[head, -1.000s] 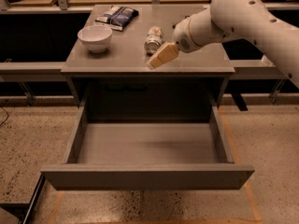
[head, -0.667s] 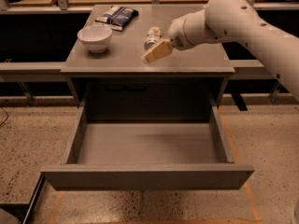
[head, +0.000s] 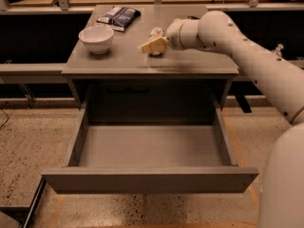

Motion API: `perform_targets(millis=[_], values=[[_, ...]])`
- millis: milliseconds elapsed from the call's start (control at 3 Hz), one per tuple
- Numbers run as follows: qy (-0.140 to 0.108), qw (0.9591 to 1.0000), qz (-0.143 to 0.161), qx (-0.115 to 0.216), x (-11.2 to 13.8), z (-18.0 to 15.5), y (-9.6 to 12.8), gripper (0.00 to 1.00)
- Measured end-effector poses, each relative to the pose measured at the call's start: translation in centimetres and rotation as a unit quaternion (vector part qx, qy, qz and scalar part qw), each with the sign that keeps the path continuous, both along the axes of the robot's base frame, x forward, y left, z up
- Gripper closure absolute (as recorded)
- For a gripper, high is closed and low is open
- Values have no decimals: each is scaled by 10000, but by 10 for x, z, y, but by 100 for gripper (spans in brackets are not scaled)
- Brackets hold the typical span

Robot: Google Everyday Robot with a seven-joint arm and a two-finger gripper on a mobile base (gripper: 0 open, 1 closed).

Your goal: Place 7up can into top drawer

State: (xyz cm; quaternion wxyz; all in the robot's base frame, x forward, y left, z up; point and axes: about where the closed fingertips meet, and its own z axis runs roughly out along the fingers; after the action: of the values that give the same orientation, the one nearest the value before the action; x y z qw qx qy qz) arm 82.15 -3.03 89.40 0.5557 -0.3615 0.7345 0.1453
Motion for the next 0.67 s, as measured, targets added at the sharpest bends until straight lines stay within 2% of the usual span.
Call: perform_targets(millis=[333, 667], values=[[77, 9993, -182, 323, 22, -17, 0, 0], [247, 9980, -275, 508, 41, -36, 5, 0]])
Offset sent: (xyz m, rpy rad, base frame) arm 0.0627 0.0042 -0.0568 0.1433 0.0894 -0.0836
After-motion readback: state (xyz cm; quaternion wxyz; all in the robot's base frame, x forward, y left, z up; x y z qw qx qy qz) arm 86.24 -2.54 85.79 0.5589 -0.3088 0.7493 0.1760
